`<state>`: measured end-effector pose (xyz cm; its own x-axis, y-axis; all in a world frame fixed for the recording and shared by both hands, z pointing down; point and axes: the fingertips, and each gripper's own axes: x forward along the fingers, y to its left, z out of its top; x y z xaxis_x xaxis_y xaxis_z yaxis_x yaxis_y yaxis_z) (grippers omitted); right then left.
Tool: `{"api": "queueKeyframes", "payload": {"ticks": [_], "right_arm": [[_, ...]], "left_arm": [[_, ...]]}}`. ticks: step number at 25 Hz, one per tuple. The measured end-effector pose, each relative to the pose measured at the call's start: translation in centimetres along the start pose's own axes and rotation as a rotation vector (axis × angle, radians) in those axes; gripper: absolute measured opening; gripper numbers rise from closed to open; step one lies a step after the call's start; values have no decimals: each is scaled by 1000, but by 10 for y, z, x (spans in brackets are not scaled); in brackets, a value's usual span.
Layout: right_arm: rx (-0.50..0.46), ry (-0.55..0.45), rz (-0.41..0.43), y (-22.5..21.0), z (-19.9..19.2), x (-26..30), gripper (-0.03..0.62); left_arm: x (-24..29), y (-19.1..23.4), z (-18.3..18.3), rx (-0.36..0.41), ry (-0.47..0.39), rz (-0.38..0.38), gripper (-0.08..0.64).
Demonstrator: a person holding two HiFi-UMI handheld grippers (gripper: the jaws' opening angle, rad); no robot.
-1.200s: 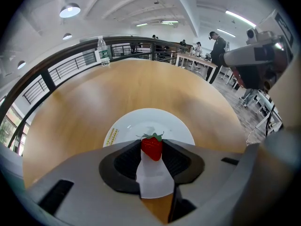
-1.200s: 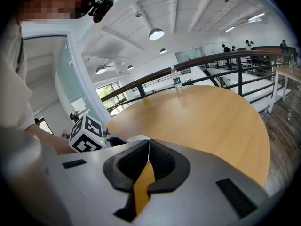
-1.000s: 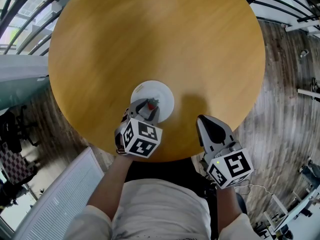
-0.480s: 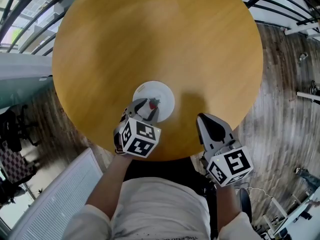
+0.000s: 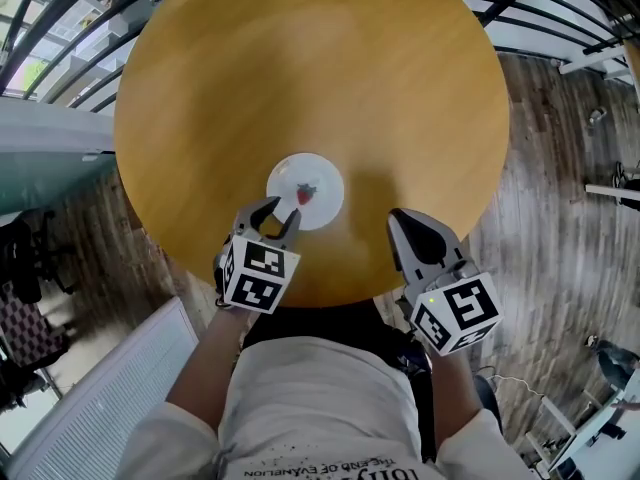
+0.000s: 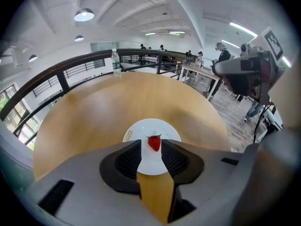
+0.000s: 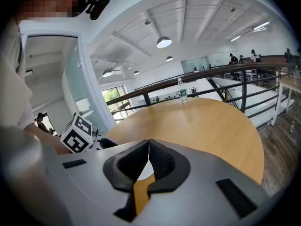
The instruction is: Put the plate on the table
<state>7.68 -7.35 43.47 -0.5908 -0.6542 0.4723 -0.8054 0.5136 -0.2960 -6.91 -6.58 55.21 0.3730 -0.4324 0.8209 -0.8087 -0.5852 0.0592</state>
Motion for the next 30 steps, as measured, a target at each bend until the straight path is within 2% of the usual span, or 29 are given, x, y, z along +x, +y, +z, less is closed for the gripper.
{"api": "queueKeyframes", "payload": {"ticks": [7, 14, 18, 23, 30], "right_arm": [[-52, -29, 12, 25, 16, -21, 25], [-101, -60, 16, 47, 38, -43, 25], [-122, -64, 39, 57, 46, -47, 25], [-166, -42, 81, 76, 53, -49, 25], [-188, -44, 109, 89, 55, -51, 25]], "left_arm": [[-59, 0, 14, -22, -144, 48, 52], [-141, 1, 34, -154, -324, 31, 23], [-166, -1, 47, -228, -407, 17, 23], [-179, -8, 56, -216, -453, 22, 23], [-188, -13, 61, -204, -472, 3, 23]]}}
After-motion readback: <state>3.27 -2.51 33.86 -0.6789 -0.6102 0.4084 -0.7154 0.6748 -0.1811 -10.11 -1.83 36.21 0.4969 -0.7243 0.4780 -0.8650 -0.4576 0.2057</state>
